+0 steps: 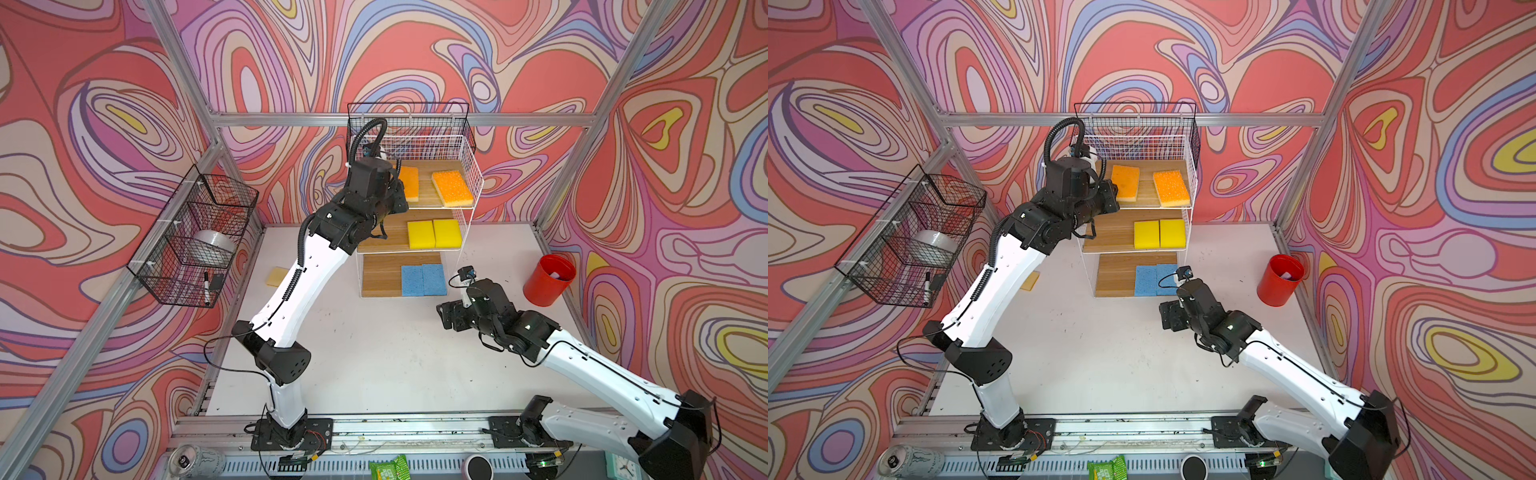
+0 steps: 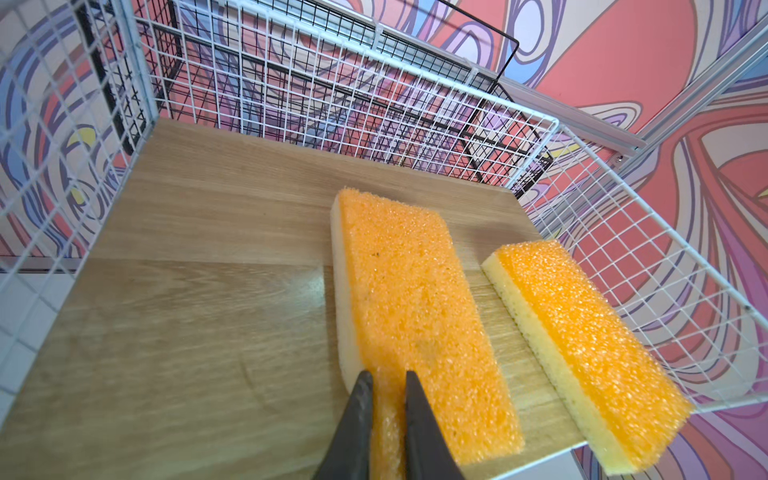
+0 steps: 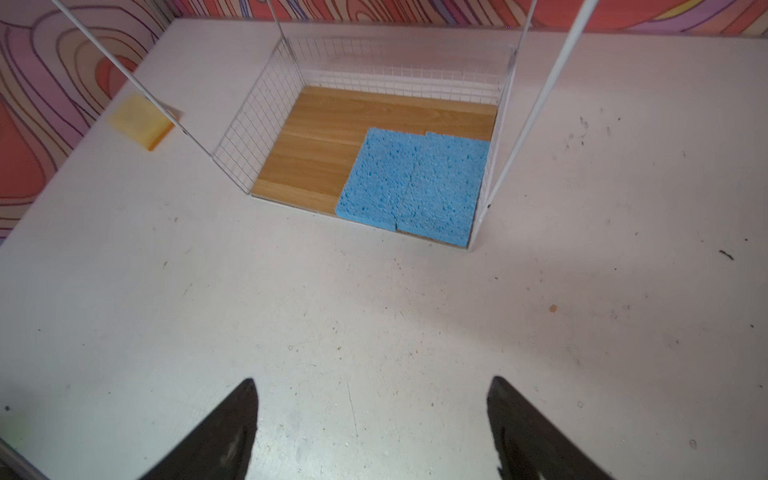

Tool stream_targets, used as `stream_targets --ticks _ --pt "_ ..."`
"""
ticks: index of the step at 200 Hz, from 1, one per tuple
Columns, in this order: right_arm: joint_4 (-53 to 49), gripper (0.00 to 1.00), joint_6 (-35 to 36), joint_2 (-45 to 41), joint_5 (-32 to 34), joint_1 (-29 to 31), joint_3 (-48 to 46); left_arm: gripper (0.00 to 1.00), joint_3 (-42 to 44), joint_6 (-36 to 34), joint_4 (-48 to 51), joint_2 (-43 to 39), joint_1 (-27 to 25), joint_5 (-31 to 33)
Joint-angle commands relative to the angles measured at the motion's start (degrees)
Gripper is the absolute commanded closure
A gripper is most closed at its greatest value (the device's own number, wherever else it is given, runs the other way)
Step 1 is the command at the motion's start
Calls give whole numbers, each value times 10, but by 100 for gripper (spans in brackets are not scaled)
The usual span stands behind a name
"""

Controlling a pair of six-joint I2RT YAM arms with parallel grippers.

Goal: Place and organize the cleaning sponges onto the shelf

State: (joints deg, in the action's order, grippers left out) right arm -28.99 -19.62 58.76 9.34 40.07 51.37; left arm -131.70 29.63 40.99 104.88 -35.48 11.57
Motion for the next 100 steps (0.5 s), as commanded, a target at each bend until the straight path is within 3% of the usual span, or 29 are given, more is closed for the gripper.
stream_targets --ticks 1,11,31,40,100 --pt "46 22 16 -44 -31 -4 41 84 8 6 21 -11 3 -1" --pt "40 32 18 -47 -39 -3 64 84 10 5 19 -12 3 -2" --pt "12 73 12 -24 -39 -3 126 84 19 6 12 -17 3 -7" --pt "7 85 10 -15 -37 -3 147 84 22 7 9 -18 3 -9" --pt "35 86 -21 27 -36 -3 251 84 57 12 -6 -34 3 -21"
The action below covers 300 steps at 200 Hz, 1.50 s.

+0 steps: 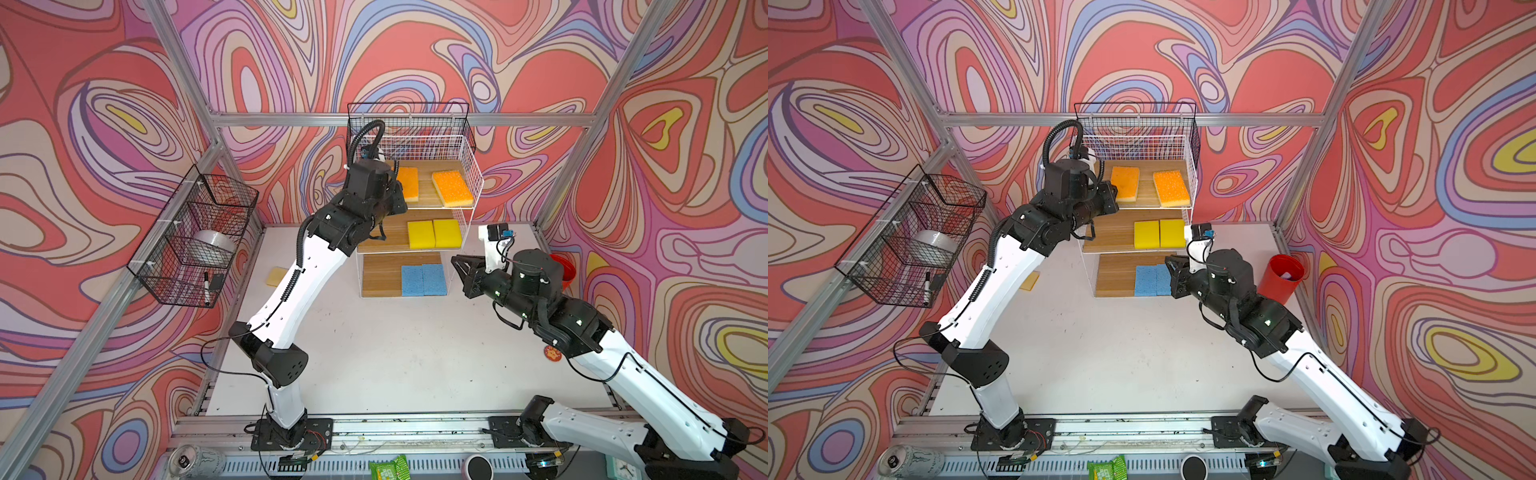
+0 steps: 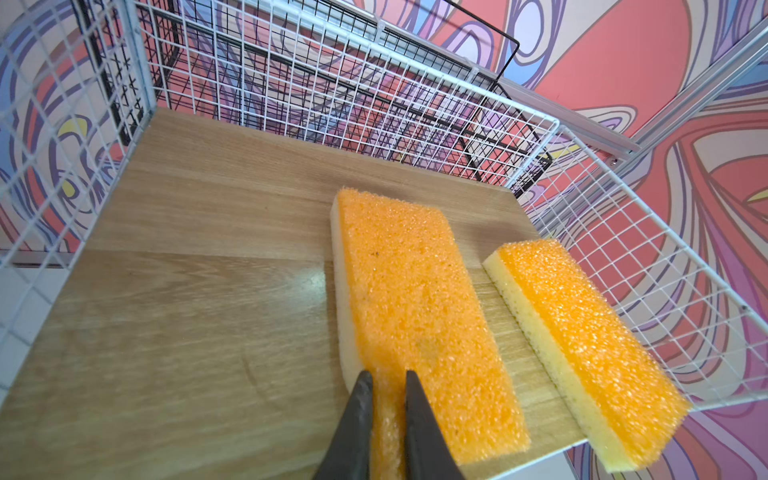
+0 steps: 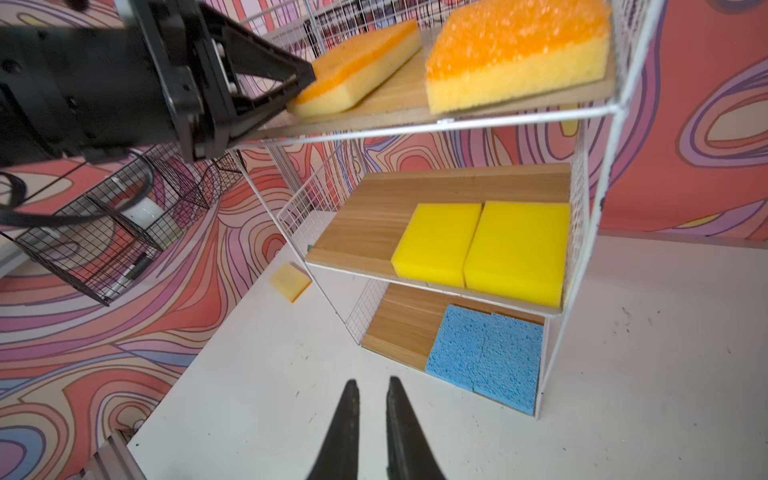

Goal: Place and organize the cleaning sponges onto the shelf

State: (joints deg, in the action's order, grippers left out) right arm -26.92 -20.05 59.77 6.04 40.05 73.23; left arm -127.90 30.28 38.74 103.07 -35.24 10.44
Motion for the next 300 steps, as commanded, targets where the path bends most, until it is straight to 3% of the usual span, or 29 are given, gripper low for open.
stream_targets --ticks 1,91,142,300 --pt "15 86 -18 18 -3 -3 33 84 20 5 16 -17 1 -10" --pt "34 100 -16 100 57 -11 132 84 53 -3 1 -40 1 -17" --pt "25 100 -24 140 90 -24 166 84 63 -7 -7 -45 1 -26" --pt "39 100 -41 227 28 -93 223 84 80 -15 -23 -53 1 -40"
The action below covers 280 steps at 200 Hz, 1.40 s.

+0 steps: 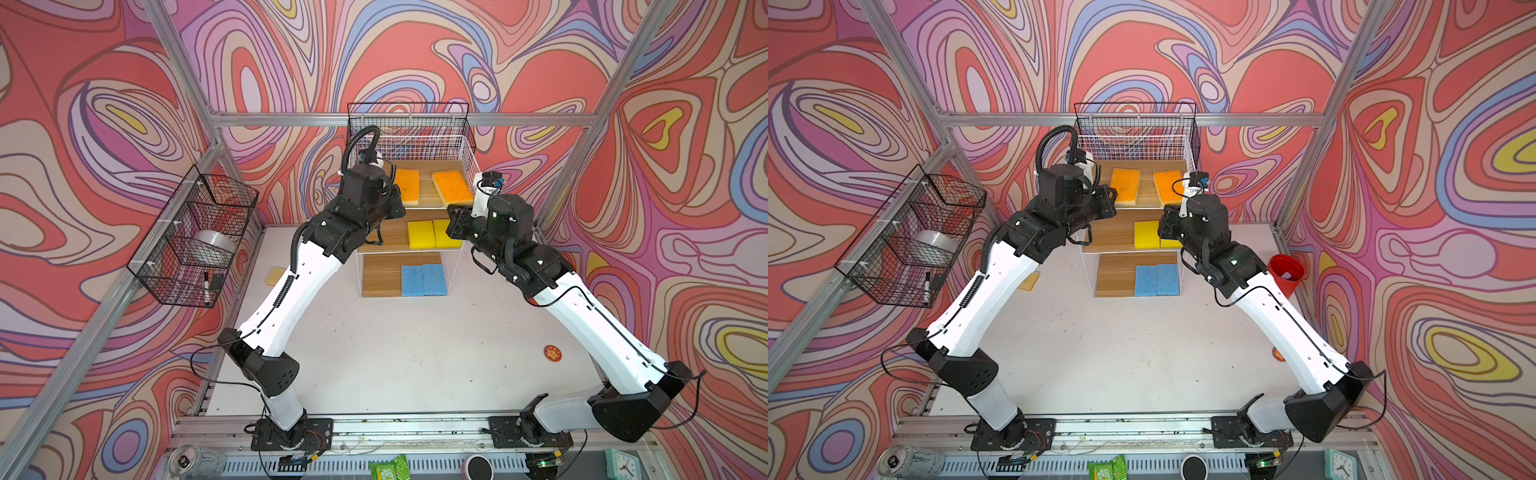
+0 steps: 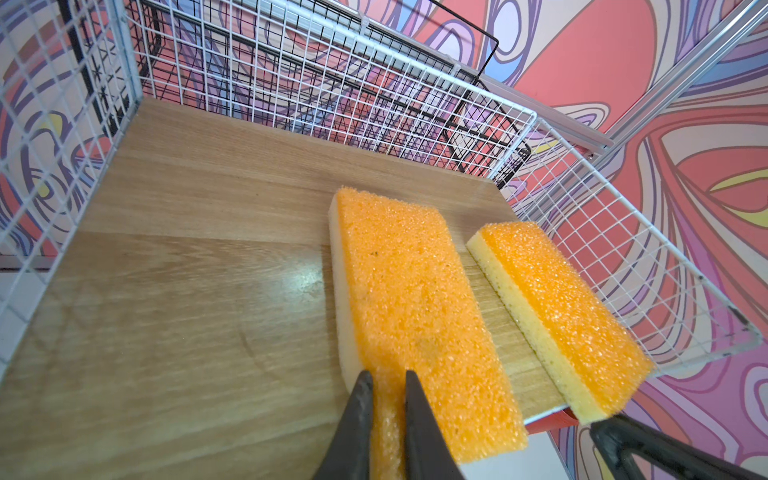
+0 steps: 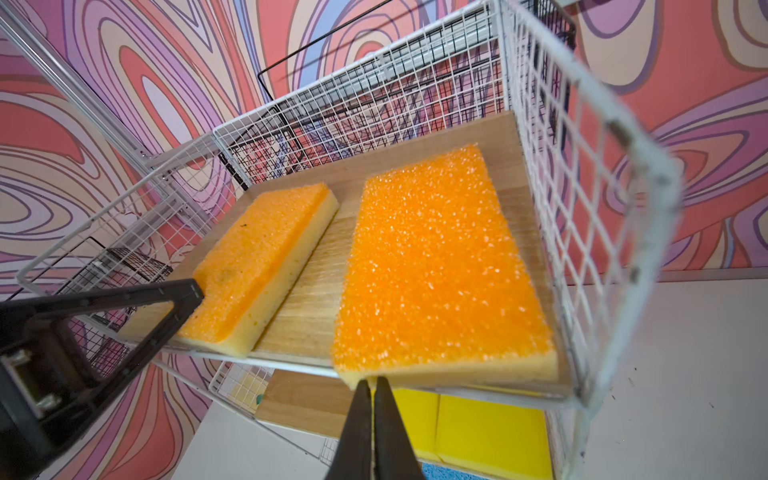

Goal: Place and organize the cleaning sponges onto the shelf

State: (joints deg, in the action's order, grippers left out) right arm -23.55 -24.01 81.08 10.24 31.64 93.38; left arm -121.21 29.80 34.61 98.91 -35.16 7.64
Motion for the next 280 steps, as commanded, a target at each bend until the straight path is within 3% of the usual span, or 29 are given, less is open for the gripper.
stream_targets --ticks 1,140,223,280 --pt "5 100 -2 14 -15 -9 22 84 13 -10 19 -11 0 -13" --pt "-4 100 9 42 -50 -29 47 84 -6 -8 25 6 0 -18" --pt "71 100 17 -76 -126 -30 -76 86 -48 15 31 41 -13 -21" --pt "96 100 18 -147 -120 -30 -142 86 -58 34 30 56 -37 -1"
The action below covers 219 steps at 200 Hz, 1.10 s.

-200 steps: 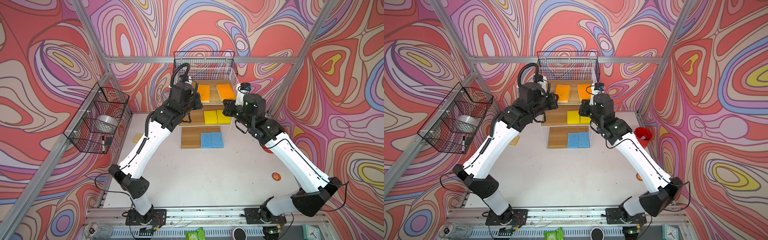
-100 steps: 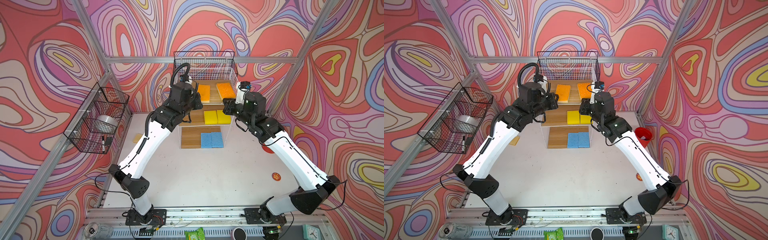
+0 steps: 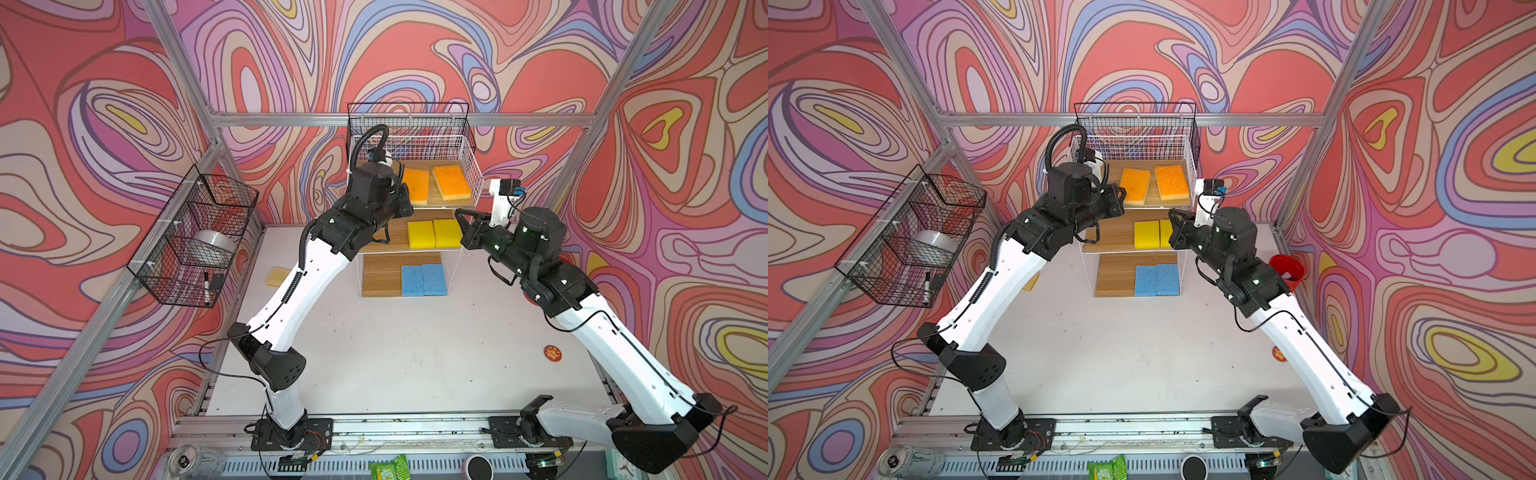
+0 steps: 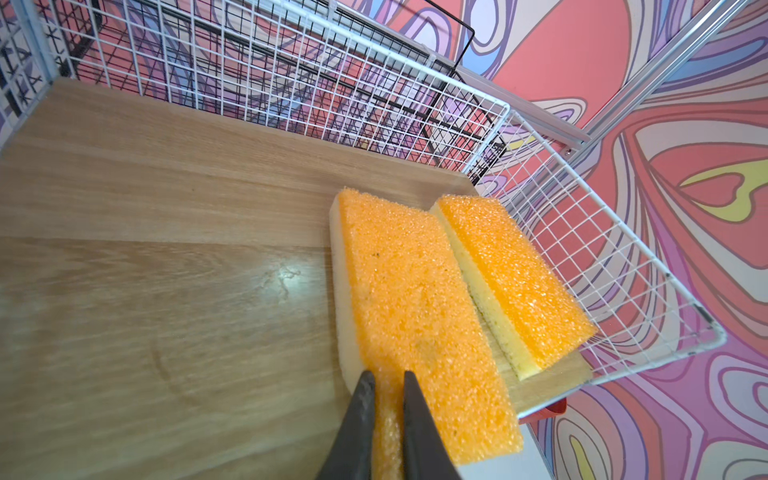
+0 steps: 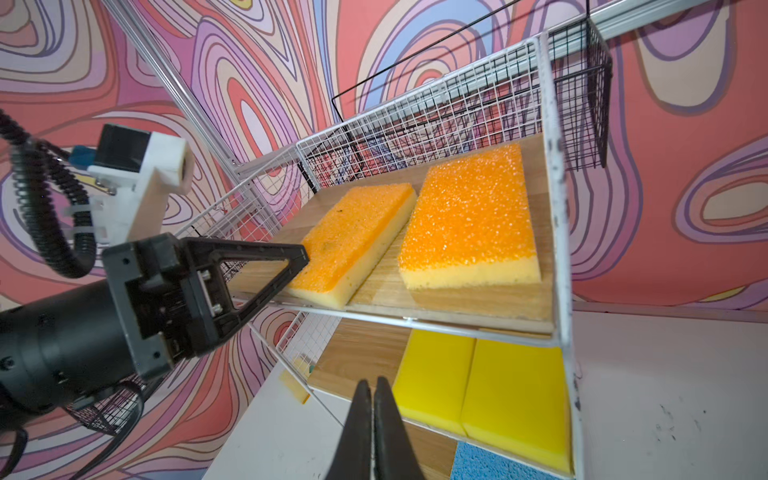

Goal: Place and organize the cleaning sponges onto the shelf

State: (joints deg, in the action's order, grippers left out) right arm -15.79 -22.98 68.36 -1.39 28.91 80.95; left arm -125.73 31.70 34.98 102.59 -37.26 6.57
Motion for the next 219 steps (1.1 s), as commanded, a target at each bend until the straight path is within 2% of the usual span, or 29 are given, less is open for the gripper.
stream_targets --ticks 1,44,98,138,219 --pt "18 100 7 -21 -4 -3 -19 86 -13 16 26 20 -16 10" --pt "7 100 7 -51 -3 -2 -46 86 -27 31 26 37 -26 20" --pt "-4 100 13 -75 8 -2 -64 88 -11 28 21 19 -25 71" --pt "-3 100 10 -78 3 -3 -65 89 -13 43 30 15 -6 86" --pt "-1 100 10 -78 6 -3 -67 90 -29 53 15 45 -9 37"
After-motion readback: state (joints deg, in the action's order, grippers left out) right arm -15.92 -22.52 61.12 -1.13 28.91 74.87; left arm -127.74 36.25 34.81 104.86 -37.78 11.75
